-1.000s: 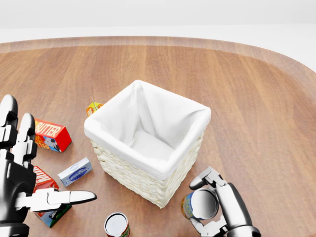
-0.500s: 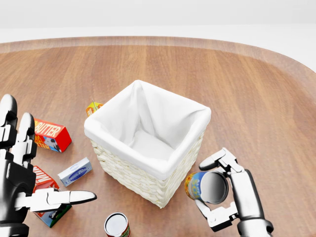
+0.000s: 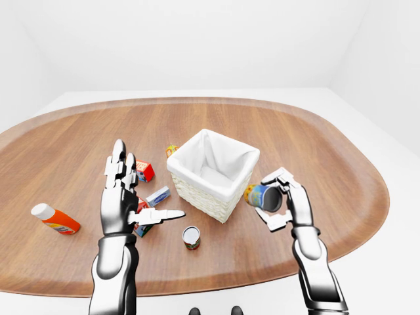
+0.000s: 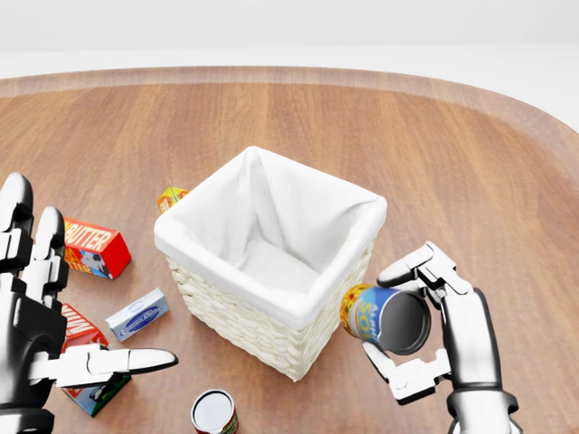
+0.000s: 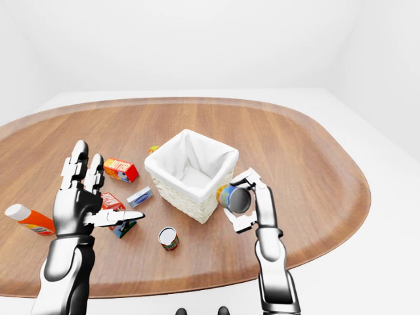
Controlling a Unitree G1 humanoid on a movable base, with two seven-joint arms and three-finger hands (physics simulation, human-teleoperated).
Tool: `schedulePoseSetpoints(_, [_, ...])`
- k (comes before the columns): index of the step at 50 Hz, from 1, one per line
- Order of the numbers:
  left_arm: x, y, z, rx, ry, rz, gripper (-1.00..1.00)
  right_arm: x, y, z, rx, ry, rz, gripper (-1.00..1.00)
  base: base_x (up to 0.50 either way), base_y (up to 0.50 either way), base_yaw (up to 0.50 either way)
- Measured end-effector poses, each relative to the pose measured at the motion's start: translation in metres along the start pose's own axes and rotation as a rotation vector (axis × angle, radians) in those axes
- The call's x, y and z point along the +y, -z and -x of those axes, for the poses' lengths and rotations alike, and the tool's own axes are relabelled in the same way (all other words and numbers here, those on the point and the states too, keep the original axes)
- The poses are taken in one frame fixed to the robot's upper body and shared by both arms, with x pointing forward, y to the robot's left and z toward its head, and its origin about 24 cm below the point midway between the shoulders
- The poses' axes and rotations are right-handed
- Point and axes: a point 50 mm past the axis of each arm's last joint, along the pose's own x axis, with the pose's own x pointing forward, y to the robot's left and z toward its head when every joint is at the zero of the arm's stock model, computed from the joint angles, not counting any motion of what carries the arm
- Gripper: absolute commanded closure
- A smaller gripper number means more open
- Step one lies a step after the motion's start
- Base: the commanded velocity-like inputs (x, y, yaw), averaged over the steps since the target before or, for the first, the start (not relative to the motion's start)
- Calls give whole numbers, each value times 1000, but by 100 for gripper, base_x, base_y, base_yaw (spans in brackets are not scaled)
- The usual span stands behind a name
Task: Pick up the alphabet soup, and put it in the basket.
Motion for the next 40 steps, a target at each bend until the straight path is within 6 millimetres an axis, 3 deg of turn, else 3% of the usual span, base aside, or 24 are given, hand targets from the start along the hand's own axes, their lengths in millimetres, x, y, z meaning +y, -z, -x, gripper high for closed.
schedulePoseSetpoints(22, [-1, 3, -1, 14, 2, -4, -100, -5, -28, -5, -80, 41, -29, 100, 0, 0, 0])
schedulePoseSetpoints(40, [-2, 7, -1, 30, 3, -7, -100, 4, -57, -18, -167, 27, -9, 100, 0, 0, 0])
